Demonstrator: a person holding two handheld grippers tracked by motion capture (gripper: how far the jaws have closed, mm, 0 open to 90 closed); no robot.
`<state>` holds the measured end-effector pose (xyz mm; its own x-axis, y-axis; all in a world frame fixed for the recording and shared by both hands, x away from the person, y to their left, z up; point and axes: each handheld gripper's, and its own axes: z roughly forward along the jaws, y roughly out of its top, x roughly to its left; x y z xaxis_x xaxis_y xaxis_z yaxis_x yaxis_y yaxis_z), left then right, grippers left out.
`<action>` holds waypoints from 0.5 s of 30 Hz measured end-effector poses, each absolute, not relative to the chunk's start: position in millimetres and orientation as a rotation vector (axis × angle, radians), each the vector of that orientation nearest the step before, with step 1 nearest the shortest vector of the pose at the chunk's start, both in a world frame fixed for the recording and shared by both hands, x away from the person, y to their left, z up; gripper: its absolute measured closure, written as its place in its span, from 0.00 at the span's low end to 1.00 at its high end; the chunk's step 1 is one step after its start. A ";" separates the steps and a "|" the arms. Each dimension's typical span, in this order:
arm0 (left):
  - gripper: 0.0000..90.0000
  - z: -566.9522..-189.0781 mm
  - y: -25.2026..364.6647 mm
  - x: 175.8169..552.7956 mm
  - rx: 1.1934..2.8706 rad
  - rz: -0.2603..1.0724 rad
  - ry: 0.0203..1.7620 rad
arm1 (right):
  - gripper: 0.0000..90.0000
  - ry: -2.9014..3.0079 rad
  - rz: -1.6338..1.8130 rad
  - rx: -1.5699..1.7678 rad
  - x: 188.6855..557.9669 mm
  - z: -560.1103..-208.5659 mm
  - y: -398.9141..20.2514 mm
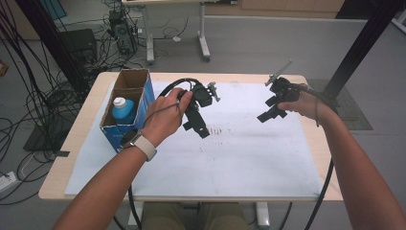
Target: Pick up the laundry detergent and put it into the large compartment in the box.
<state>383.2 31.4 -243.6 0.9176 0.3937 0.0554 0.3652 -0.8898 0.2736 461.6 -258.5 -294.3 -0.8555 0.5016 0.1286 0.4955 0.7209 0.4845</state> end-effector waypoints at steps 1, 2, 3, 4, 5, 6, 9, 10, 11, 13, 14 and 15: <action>0.06 -243.7 31.4 383.4 2.823 0.160 0.562 | 0.10 2.902 0.813 0.844 461.7 -294.3 -258.8; 0.06 -243.7 31.5 383.4 2.824 0.161 0.563 | 0.10 2.901 0.814 0.844 461.8 -294.2 -258.9; 0.06 -243.7 31.7 383.4 2.825 0.161 0.563 | 0.10 2.900 0.814 0.844 461.8 -294.0 -258.7; 0.06 -243.5 31.9 383.5 2.824 0.161 0.563 | 0.10 2.899 0.815 0.846 461.6 -293.9 -258.2; 0.06 -243.2 32.5 383.7 2.821 0.158 0.565 | 0.10 2.899 0.816 0.841 461.5 -293.8 -257.7; 0.06 -243.0 32.9 383.8 2.820 0.157 0.568 | 0.10 2.900 0.818 0.842 461.3 -293.7 -257.5; 0.06 -242.8 35.0 383.7 2.819 0.165 0.574 | 0.10 2.893 0.817 0.851 461.6 -293.7 -257.8; 0.06 -242.8 35.6 383.3 2.821 0.168 0.572 | 0.10 2.892 0.817 0.850 461.6 -293.9 -257.6; 0.06 -242.3 36.1 383.3 2.823 0.173 0.569 | 0.10 2.891 0.820 0.848 461.3 -294.1 -256.9; 0.06 -241.7 36.7 382.8 2.818 0.170 0.573 | 0.10 2.893 0.816 0.845 460.7 -294.4 -255.7; 0.06 -241.3 37.1 382.6 2.818 0.174 0.569 | 0.10 2.894 0.814 0.847 460.3 -294.3 -255.1; 0.06 -241.2 37.3 382.3 2.818 0.174 0.570 | 0.10 2.895 0.817 0.844 460.0 -294.3 -254.6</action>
